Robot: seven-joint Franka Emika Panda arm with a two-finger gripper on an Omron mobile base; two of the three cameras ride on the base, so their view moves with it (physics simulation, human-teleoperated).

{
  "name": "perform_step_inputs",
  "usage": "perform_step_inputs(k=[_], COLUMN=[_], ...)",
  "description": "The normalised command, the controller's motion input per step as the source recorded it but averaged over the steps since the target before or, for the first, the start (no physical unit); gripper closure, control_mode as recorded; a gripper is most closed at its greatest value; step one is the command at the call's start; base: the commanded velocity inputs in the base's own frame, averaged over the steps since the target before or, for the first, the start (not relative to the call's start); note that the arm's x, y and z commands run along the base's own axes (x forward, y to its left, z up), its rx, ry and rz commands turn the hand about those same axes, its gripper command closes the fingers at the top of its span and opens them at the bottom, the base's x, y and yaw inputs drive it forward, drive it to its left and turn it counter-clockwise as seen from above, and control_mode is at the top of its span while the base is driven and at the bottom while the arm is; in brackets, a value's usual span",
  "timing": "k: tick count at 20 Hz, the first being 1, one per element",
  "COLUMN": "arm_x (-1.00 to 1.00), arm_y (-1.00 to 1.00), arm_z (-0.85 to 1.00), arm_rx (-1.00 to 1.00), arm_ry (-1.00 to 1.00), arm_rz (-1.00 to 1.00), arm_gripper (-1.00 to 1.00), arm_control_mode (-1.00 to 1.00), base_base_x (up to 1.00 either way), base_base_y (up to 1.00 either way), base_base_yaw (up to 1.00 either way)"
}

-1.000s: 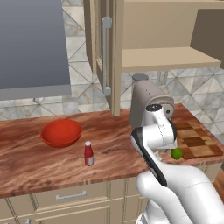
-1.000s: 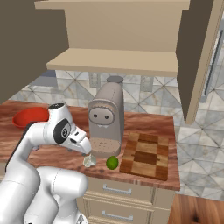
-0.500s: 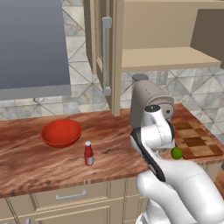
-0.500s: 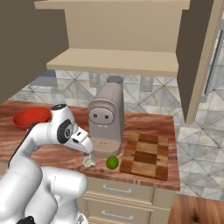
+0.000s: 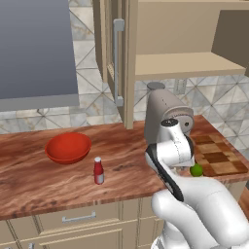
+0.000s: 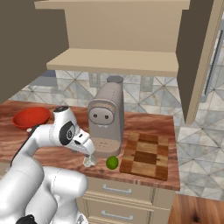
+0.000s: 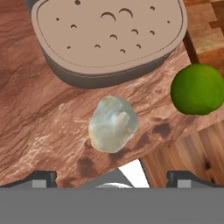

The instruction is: Open the cabinet. Place the bowl and condiment on the counter. Then place the lime and garlic on the cutting board.

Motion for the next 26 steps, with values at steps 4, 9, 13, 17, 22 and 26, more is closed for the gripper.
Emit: perform_step_inputs(k=[4, 9, 13, 17, 22, 26], arm_x=[0.0, 0.03, 0.03, 0.0, 0.0, 0.0], arm_y=[-0.12, -0.01, 0.0, -0.01, -0.02, -0.02], arm_z=[-0.15, -0.09, -0.06, -0.09, -0.12, -0.19], arm_rx=[0.0, 0.0, 0.0, 0.0, 0.0, 0.0], arm_ry=[0.0, 0.0, 0.0, 0.0, 0.0, 0.0], arm_rz=[0.0, 0.0, 0.0, 0.0, 0.0, 0.0], arm_gripper=[-1.0, -1.0, -1.0, -1.0, -1.0, -1.0], arm_control_mode=[-1.0, -1.0, -1.0, -1.0, -1.0, -1.0], base_base_x=[0.0, 0.0, 0.0, 0.0, 0.0, 0.0], base_base_y=[0.0, 0.0, 0.0, 0.0, 0.0, 0.0], base_base_yaw=[0.0, 0.0, 0.0, 0.0, 0.0, 0.0])
